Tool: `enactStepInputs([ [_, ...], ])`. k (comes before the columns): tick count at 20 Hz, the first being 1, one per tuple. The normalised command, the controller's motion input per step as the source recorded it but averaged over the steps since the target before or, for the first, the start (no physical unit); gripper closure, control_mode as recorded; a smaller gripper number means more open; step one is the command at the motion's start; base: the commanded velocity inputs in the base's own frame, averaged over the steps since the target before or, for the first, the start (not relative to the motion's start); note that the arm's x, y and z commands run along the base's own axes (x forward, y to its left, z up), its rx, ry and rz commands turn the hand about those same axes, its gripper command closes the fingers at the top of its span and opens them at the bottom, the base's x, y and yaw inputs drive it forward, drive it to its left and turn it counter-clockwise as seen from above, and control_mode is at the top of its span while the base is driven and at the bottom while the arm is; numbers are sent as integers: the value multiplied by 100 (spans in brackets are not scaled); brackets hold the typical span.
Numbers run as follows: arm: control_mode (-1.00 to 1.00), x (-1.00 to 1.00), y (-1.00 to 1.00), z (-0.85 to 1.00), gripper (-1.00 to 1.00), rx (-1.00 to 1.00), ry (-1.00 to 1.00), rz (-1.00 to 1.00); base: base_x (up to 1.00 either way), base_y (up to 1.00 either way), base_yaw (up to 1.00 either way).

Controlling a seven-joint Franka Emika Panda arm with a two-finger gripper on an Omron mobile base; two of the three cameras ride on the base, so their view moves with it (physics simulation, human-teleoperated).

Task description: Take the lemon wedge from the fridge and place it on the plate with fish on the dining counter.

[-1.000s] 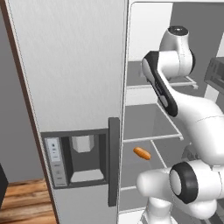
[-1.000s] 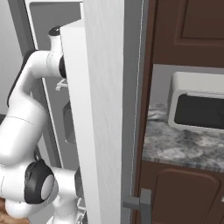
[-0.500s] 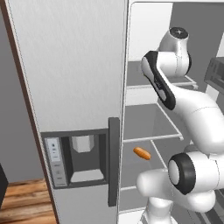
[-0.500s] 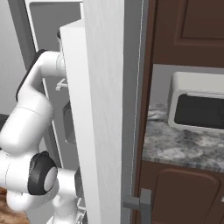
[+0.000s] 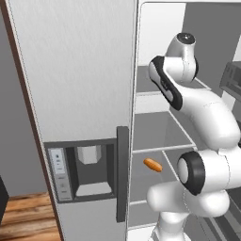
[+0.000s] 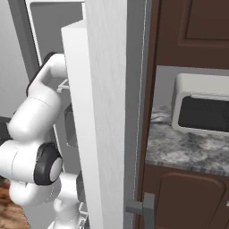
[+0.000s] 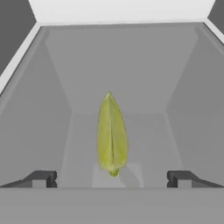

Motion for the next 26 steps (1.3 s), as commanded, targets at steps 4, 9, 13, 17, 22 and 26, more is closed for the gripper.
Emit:
enactStepInputs([
  [4, -100, 24, -8, -19, -100, 0, 0, 4, 0, 0, 0],
  [9, -100, 33, -5, -8, -100, 2, 0, 3, 0, 0, 0],
  [13, -100, 34, 0, -9, -100, 1, 0, 3, 0, 0, 0],
  [17, -100, 26, 0, -14, -100, 0, 0, 4, 0, 0, 0],
  [22, -100, 1, 0, -26, 100, 0, 0, 5, 0, 0, 0],
  [26, -100, 0, 0, -13, 100, 0, -1, 2, 0, 0, 0],
])
